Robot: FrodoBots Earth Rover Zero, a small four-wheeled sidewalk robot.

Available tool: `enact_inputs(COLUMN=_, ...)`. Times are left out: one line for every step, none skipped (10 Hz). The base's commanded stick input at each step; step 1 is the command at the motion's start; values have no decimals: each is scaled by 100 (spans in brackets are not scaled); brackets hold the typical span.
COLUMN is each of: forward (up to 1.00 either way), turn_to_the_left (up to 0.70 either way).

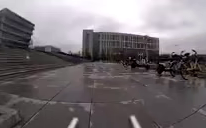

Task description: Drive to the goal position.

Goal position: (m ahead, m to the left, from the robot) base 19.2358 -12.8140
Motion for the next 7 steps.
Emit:
enact_inputs(forward=70, turn_to_the_left=35)
enact_inputs(forward=70, turn_to_the_left=35)
enact_inputs(forward=70, turn_to_the_left=35)
enact_inputs(forward=70, turn_to_the_left=35)
enact_inputs(forward=70, turn_to_the_left=35)
enact_inputs(forward=70, turn_to_the_left=35)
enact_inputs(forward=70, turn_to_the_left=35)
